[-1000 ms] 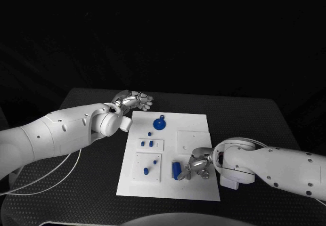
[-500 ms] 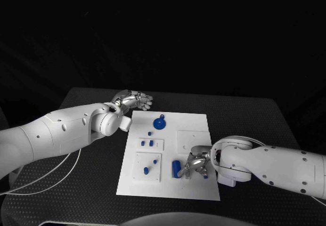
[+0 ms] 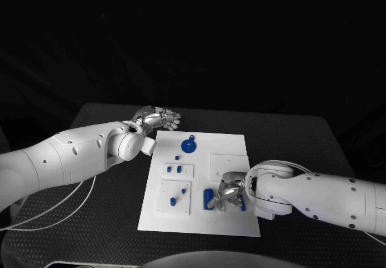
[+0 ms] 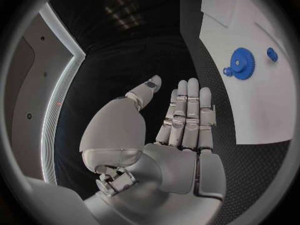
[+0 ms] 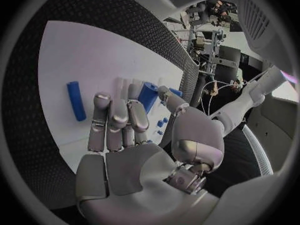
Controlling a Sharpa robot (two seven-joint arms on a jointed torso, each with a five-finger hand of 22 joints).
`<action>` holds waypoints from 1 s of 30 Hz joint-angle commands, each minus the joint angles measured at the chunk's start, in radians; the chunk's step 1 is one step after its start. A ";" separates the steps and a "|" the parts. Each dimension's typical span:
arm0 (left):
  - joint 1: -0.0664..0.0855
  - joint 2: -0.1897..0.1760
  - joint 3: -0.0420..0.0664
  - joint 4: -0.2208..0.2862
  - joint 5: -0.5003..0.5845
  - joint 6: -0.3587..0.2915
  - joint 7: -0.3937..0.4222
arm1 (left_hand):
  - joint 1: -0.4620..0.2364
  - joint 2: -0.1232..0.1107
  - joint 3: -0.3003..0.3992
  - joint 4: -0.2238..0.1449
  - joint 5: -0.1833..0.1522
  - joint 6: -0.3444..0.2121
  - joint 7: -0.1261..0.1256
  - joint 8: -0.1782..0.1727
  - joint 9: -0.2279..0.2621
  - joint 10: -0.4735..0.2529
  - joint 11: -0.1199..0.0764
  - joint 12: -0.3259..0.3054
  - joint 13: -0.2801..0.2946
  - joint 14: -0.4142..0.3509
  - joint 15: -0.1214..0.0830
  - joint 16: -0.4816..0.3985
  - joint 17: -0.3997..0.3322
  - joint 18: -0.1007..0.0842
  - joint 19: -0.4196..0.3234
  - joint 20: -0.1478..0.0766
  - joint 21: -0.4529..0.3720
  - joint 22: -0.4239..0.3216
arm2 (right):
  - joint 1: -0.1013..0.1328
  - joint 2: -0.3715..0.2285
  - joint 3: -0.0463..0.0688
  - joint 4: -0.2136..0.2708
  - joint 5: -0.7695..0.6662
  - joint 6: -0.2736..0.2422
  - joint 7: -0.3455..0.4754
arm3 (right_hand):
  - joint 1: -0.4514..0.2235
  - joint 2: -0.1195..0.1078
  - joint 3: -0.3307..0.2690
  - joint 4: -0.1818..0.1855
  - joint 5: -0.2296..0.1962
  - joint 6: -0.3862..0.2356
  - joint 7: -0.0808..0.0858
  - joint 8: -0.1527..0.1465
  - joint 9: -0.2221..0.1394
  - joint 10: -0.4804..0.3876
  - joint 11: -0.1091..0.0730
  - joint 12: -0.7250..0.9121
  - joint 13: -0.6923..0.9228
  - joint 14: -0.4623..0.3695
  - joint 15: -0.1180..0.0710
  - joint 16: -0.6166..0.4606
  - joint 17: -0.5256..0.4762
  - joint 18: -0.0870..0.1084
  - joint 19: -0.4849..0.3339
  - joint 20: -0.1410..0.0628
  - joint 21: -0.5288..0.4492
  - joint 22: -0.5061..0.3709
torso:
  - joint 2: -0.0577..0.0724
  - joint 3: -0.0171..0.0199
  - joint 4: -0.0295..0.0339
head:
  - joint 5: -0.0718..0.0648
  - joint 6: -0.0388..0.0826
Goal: Assemble the parts on the task board
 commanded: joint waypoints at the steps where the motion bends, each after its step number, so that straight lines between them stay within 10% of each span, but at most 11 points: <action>1: 0.001 0.001 0.001 0.003 0.004 0.015 0.003 | -0.009 0.001 0.000 0.004 0.001 -0.007 -0.001 0.003 -0.001 -0.007 -0.001 0.000 -0.002 0.005 0.002 -0.005 0.001 0.015 -0.005 0.003 -0.007 0.002 | 0.001 -0.002 0.001 -0.008 -0.057 -0.011 -0.020 | 0.016 -0.006 0.019 -0.009 -0.001 0.006 0.000 -0.005 -0.001 0.008 0.003 0.006 0.015 0.009 -0.001 0.005 -0.001 0.016 0.005 -0.002 0.006 0.000 | 0.000 -0.0003 -0.0005 | 0.000 0.000; 17: 0.001 0.000 0.000 0.003 0.004 0.016 -0.002 | -0.008 0.001 0.000 0.004 0.001 -0.007 -0.002 0.004 -0.001 -0.007 -0.001 0.000 -0.002 0.006 0.002 -0.006 0.003 0.015 -0.005 0.003 -0.007 0.002 | -0.002 0.007 0.001 -0.012 -0.088 -0.008 -0.015 | 0.046 0.020 0.023 -0.094 0.000 0.013 0.003 -0.011 -0.007 0.010 0.006 0.002 0.016 0.011 0.004 0.005 -0.005 0.016 0.004 0.006 0.016 -0.004 | 0.000 0.0009 -0.0010 | -0.001 -0.002; 30: 0.001 -0.001 0.000 0.003 0.004 0.019 -0.003 | -0.008 0.001 0.000 0.004 0.001 -0.007 -0.002 0.004 -0.001 -0.007 -0.001 0.001 -0.002 0.006 0.002 -0.007 0.004 0.015 -0.005 0.003 -0.007 0.003 | -0.002 -0.030 0.001 0.005 -0.052 -0.058 0.020 | 0.027 -0.032 0.001 -0.084 0.001 0.014 0.002 -0.014 -0.009 0.011 0.005 -0.001 0.017 0.010 0.003 0.003 -0.011 0.016 0.006 0.007 0.017 -0.012 | 0.000 0.0008 -0.0012 | -0.004 0.003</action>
